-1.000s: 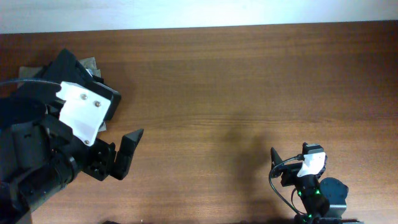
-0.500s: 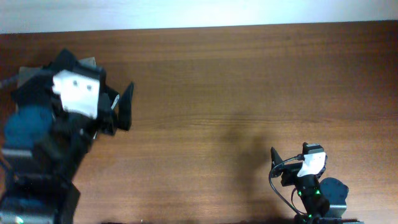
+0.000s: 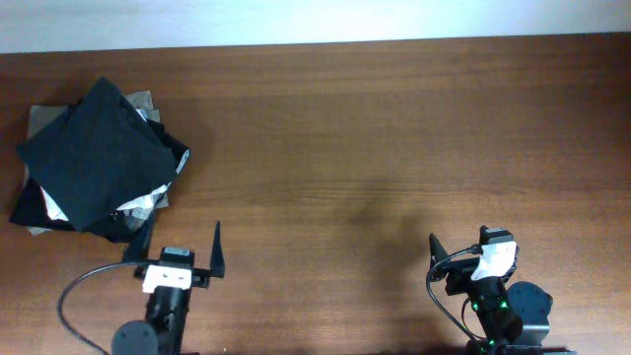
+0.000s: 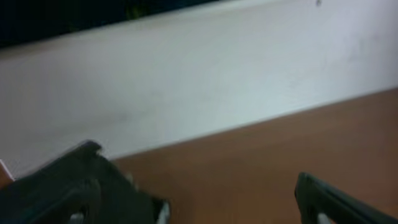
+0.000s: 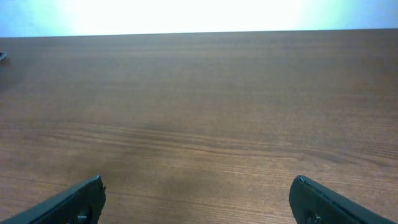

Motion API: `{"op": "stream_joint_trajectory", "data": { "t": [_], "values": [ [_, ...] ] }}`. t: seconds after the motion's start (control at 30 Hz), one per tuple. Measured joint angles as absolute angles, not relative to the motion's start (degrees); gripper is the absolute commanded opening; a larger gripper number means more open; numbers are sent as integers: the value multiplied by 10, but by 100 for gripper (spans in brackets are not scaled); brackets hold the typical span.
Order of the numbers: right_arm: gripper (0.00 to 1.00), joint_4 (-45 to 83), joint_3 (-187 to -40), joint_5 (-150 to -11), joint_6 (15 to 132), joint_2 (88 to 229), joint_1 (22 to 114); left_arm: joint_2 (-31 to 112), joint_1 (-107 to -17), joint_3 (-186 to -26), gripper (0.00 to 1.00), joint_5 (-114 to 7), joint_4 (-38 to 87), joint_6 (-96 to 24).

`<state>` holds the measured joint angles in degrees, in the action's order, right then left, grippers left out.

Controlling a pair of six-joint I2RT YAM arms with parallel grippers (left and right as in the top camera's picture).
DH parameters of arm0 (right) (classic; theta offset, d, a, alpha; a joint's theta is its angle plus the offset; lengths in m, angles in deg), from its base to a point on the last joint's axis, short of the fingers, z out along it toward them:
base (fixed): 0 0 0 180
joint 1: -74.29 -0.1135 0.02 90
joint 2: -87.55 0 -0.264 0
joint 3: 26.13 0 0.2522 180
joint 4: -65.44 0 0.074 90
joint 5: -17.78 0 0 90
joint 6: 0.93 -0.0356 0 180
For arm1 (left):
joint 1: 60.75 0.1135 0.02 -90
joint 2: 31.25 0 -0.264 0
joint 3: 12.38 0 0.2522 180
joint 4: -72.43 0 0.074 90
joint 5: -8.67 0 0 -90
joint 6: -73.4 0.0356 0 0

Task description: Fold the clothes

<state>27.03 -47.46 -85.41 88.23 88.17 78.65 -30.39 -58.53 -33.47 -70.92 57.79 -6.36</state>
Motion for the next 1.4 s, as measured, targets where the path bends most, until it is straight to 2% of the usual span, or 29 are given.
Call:
{"op": "stream_joint_trajectory", "data": {
  "t": [0.07, 0.17, 1.4],
  "values": [
    [99, 270, -475, -854, 882, 882, 786, -304, -585, -291, 99, -705, 616, -64],
    [99, 270, -475, -854, 882, 882, 786, -300, -586, -269, 99, -705, 553, -63],
    [99, 270, -475, -854, 882, 882, 786, -300, -586, -269, 99, -706, 553, -63]
  ]
}}
